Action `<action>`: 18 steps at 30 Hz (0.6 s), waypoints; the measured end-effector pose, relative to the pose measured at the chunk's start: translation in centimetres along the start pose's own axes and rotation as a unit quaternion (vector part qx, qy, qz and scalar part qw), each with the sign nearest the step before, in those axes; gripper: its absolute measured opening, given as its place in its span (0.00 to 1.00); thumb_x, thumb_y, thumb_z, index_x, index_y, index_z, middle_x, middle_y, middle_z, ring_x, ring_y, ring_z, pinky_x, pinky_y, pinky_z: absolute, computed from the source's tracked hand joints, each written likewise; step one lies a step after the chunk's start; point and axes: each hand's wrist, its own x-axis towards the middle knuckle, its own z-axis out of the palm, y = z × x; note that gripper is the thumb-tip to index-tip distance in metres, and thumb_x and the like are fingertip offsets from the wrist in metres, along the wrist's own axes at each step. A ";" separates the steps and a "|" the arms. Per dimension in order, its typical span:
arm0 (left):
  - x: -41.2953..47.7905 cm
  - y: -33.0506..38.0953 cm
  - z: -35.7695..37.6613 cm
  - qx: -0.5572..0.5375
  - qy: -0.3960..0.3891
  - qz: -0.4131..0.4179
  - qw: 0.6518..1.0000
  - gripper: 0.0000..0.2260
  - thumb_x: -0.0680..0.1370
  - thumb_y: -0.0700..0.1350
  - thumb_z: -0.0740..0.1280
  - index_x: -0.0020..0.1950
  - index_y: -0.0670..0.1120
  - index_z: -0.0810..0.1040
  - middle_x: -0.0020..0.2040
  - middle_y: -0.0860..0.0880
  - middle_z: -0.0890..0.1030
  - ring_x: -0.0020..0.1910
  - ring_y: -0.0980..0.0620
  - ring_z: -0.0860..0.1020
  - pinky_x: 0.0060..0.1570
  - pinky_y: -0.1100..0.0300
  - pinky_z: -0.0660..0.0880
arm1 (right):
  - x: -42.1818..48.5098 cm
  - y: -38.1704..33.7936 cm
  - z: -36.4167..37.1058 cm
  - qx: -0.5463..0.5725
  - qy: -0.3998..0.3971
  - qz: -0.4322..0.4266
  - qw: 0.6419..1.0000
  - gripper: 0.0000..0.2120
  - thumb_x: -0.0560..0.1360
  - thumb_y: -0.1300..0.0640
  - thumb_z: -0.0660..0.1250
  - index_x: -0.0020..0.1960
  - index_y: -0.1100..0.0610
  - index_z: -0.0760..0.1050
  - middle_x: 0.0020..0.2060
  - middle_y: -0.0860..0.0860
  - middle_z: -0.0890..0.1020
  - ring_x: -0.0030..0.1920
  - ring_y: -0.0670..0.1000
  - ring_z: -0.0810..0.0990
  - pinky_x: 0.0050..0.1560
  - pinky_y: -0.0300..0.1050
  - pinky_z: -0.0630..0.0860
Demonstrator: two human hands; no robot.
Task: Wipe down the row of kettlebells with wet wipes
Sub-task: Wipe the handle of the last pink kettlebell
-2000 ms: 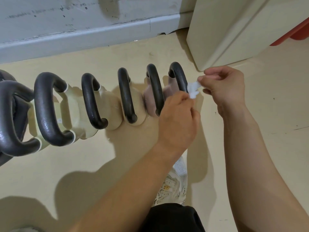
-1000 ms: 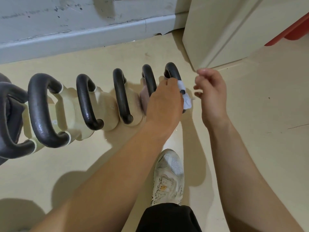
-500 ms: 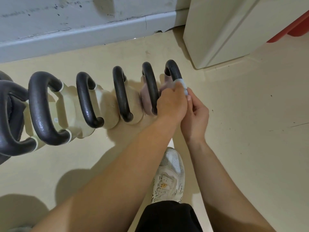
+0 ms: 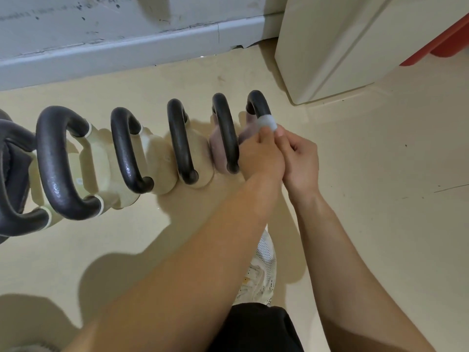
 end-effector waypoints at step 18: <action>-0.6 -9.2 -0.1 0.172 0.060 0.242 0.953 0.15 0.81 0.51 0.58 0.64 0.50 0.79 0.51 0.49 0.78 0.50 0.50 0.77 0.50 0.55 0.75 | -2.9 5.3 0.2 0.163 0.002 0.094 0.982 0.15 0.81 0.68 0.64 0.64 0.60 0.82 0.55 0.57 0.87 0.59 0.56 0.85 0.63 0.52 0.80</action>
